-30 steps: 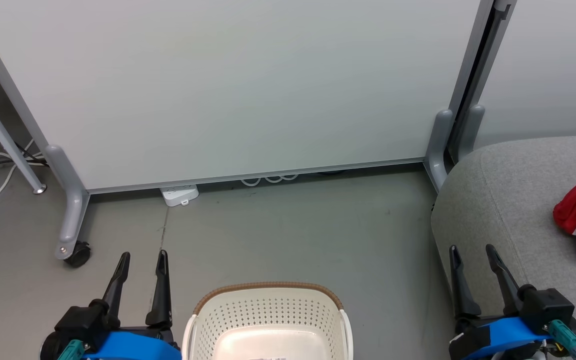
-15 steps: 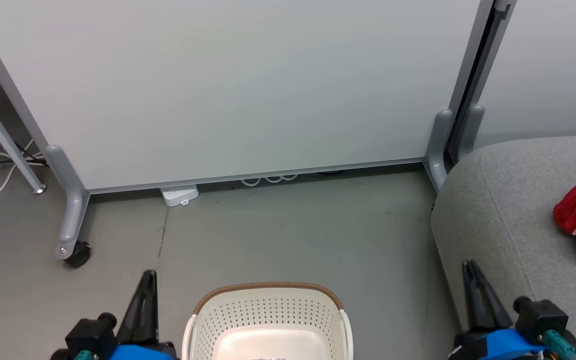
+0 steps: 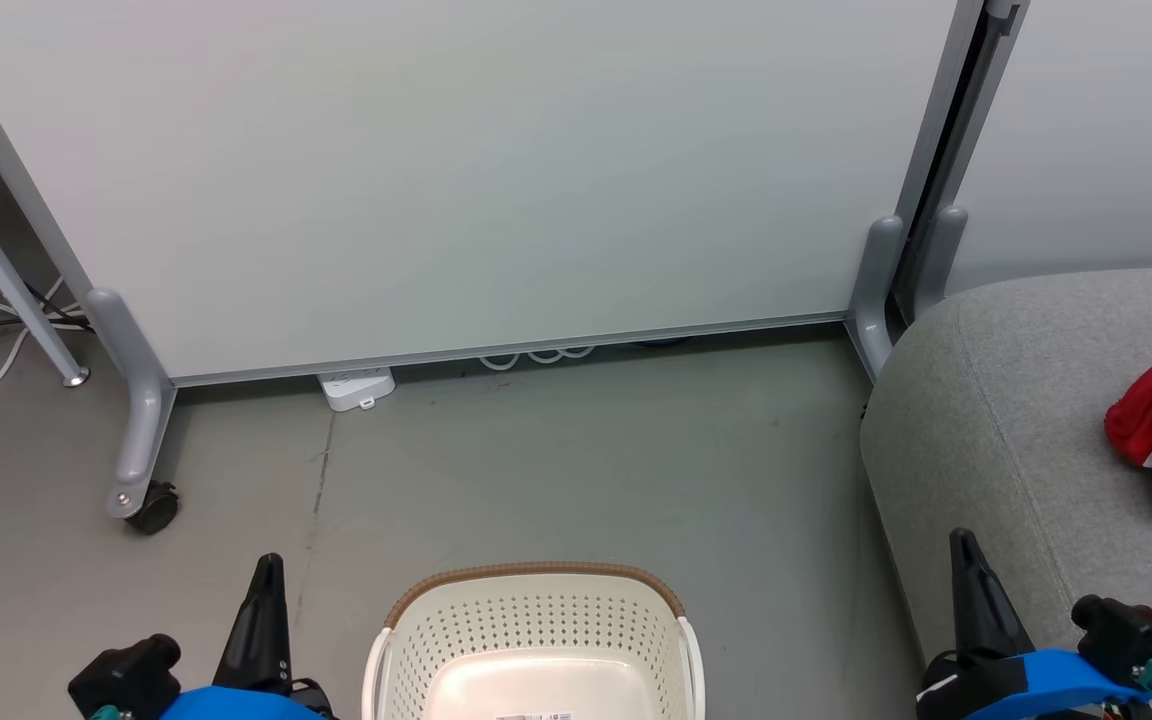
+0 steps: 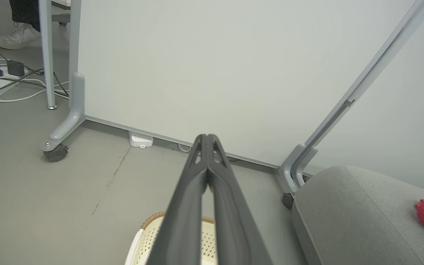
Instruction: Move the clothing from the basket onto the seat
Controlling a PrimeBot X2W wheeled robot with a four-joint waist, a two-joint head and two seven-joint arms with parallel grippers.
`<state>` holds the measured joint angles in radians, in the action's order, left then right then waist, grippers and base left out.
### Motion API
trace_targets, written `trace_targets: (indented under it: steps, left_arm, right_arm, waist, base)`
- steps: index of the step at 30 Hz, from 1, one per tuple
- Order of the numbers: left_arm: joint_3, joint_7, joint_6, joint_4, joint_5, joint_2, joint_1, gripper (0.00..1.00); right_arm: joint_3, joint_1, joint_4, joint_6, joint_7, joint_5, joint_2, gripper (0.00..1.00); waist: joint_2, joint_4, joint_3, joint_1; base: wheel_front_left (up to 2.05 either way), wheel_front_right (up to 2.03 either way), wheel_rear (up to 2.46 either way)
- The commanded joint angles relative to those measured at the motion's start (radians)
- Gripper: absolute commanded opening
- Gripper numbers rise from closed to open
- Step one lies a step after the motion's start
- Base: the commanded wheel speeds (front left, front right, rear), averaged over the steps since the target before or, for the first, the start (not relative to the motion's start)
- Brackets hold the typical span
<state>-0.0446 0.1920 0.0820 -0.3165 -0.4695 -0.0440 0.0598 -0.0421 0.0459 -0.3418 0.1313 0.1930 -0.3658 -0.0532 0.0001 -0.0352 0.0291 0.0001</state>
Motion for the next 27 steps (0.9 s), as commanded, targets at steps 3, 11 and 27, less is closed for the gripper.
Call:
trace_targets:
  steps: [3,11,27]
  left_arm:
    - [0.013,-0.018,0.004,0.023,-0.07,-0.003,0.024,0.0]
    - [0.03,-0.051,0.01,0.03,-0.195,-0.004,0.028,0.0]
    - [0.06,-0.11,0.019,0.041,-0.413,-0.005,0.036,0.0]
  right_arm:
    - [-0.006,0.024,0.025,0.0,-0.017,-0.079,0.0,0.0]
    - [-0.013,0.029,0.035,0.0,-0.049,-0.216,0.0,0.0]
    - [-0.027,0.04,0.051,0.0,-0.109,-0.454,0.001,0.0]
  waist:
    - [-0.0001,0.001,-0.001,-0.0001]
    - [-0.0001,0.004,-0.003,-0.0001]
    - [-0.0001,0.009,-0.008,-0.0001]
  base:
    - [0.0,0.0,0.0]
    - [0.0,0.0,0.0]
    - [0.0,0.0,0.0]
